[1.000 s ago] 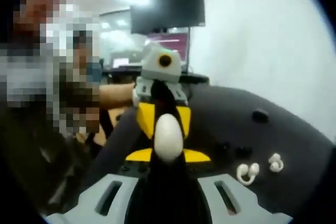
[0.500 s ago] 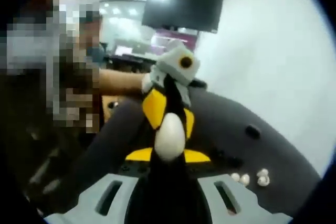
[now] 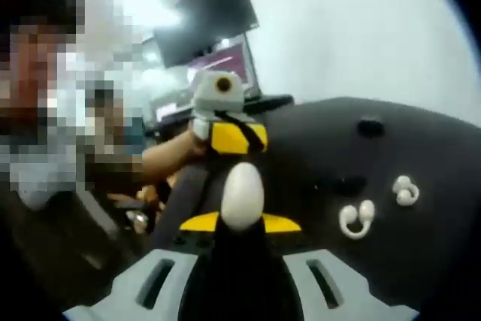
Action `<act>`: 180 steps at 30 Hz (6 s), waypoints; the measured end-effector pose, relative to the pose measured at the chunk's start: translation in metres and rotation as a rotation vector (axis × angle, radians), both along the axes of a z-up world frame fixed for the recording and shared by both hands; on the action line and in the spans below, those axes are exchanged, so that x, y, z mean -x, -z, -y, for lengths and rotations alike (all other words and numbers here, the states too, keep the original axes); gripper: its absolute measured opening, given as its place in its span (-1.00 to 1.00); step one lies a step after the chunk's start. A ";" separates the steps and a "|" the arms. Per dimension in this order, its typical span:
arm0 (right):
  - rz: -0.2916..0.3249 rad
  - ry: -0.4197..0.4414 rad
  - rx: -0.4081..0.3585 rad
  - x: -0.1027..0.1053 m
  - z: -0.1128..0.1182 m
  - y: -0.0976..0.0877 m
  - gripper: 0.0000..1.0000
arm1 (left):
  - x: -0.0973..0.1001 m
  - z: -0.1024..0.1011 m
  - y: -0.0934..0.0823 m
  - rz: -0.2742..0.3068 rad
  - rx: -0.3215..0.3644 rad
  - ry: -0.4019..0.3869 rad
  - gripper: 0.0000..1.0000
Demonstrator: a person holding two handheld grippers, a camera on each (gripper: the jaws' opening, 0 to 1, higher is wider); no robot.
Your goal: Pick up three earphones and place each one into its charging case using tactile feedback, ensure that each earphone is properly inserted and securely positioned inside the case.
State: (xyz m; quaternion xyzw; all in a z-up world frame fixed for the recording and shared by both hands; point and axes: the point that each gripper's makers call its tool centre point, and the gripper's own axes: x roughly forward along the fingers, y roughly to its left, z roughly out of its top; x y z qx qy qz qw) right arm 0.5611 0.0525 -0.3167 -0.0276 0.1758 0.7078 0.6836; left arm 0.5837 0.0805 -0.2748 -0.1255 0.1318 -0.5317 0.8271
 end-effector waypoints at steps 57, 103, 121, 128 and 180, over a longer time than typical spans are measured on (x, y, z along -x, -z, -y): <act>0.433 -0.024 0.014 0.005 -0.004 0.001 -0.60 | 0.018 0.022 0.010 -0.299 0.040 0.150 -0.67; 0.418 -0.044 -0.003 0.008 -0.005 0.001 -0.59 | 0.030 0.018 0.043 0.117 -0.298 0.221 -0.65; 0.399 -0.051 0.012 0.009 -0.004 0.001 -0.61 | 0.032 0.017 0.036 0.152 -0.261 0.235 -0.63; 0.357 -0.016 0.031 0.004 -0.003 0.002 -0.57 | 0.029 0.018 0.039 0.150 -0.277 0.230 -0.66; -0.069 0.459 0.391 -0.152 0.050 0.005 -0.78 | 0.028 0.021 0.037 0.212 -0.298 0.213 -0.65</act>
